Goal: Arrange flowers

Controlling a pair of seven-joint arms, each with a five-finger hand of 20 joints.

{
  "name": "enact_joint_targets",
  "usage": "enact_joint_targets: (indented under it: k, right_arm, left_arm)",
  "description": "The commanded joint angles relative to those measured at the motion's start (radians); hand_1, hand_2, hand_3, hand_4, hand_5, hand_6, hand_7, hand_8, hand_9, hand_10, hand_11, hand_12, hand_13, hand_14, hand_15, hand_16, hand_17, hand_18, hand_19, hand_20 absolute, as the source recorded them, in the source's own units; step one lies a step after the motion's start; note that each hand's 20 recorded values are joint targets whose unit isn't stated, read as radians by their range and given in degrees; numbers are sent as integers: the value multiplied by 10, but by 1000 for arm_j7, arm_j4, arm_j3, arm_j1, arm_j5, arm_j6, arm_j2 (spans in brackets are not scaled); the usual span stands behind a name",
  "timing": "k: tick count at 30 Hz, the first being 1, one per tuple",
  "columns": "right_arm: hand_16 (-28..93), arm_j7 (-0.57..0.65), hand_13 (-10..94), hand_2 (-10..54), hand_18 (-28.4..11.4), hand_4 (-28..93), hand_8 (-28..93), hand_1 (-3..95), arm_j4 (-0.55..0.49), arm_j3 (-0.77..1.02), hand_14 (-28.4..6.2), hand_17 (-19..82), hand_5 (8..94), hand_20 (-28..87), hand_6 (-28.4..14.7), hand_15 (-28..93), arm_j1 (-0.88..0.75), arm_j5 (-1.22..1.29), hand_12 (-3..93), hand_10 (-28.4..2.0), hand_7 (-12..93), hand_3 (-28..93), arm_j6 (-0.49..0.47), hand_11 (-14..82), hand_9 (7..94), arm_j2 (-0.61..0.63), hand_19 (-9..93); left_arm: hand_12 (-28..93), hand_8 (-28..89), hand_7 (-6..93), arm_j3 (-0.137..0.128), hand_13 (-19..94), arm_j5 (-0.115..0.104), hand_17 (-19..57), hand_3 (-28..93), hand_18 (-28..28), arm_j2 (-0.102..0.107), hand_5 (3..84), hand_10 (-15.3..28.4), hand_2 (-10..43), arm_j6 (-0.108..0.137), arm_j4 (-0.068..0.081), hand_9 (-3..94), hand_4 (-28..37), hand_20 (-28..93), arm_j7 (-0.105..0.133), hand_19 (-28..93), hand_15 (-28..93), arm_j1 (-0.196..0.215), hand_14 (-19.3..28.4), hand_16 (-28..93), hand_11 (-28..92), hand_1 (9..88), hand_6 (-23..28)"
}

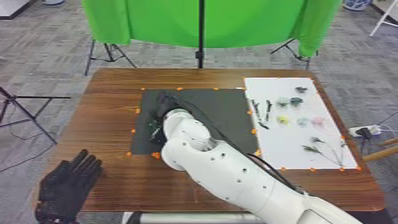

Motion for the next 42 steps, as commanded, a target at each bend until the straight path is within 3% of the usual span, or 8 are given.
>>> enact_joint_targets:
  k: [1,2,5,11,22,26,29,42]
  right_arm:
    - [345,160,779,-95,-277,-172,181,530,-32,-35,-97,389,721,306,-23,629,2,2,481,-114,475,770,-61,258,845,25,905]
    - [345,170,779,-95,-278,-173,180,531,-37,-42,-97,389,721,305,-23,629,3,6,481,-114,475,769,-68,259,844,30,905]
    - [341,186,774,-95,-281,-167,179,526,-42,-47,-102,381,719,302,-29,631,-9,12,476,-120,467,760,-59,257,838,24,903]
    - [321,185,761,-95,-282,-178,174,505,-59,-56,-112,377,712,295,-36,635,-23,21,463,-128,446,761,-55,248,829,22,903]
    - [256,218,744,-95,-283,-185,127,428,-65,-48,-125,365,714,270,-73,658,-26,56,326,-165,256,769,-53,335,780,29,909]
    - [253,233,743,-95,-283,-187,73,400,-77,-48,-128,365,716,265,-74,659,-24,90,260,-180,240,782,-50,370,774,43,908]
    - [251,237,744,-95,-284,-180,-76,378,-94,-46,-128,365,724,267,-76,659,-20,119,251,-181,226,788,-44,370,776,61,907]
    - [250,207,748,-95,-284,-175,-87,337,-345,131,-134,370,685,266,-109,652,-90,206,244,-189,99,768,49,347,783,269,906]
  left_arm:
    - [74,-76,63,-11,265,37,-31,806,109,19,417,133,147,-59,28,348,-283,124,-24,218,202,-357,117,-56,136,241,86]
    - [74,-76,61,-12,263,36,-29,804,108,21,416,133,148,-74,30,347,-283,123,-24,214,200,-364,118,-56,135,241,86]
    - [74,-74,59,-18,260,50,-26,803,106,22,413,131,147,-74,24,343,-283,121,-18,203,194,-370,117,-55,130,238,84]
    - [77,-73,57,-19,259,37,-26,804,106,19,413,131,146,-66,15,343,-283,125,-9,199,190,-364,116,-51,126,236,84]
    - [79,-73,58,-13,262,36,-29,807,109,18,415,132,143,-66,22,345,-283,129,2,202,193,-387,118,-48,128,241,84]
    - [78,-73,59,-13,262,36,-30,807,110,15,416,131,143,-64,25,345,-283,130,4,205,194,-394,119,-48,128,241,84]
    - [79,-73,60,-15,262,34,-31,807,110,10,416,132,143,-66,28,345,-283,130,0,205,195,-394,119,-48,128,241,84]
    - [79,-73,62,-44,263,44,-29,807,111,-34,416,131,141,-98,30,343,-283,129,2,204,192,-369,119,-48,126,241,83]
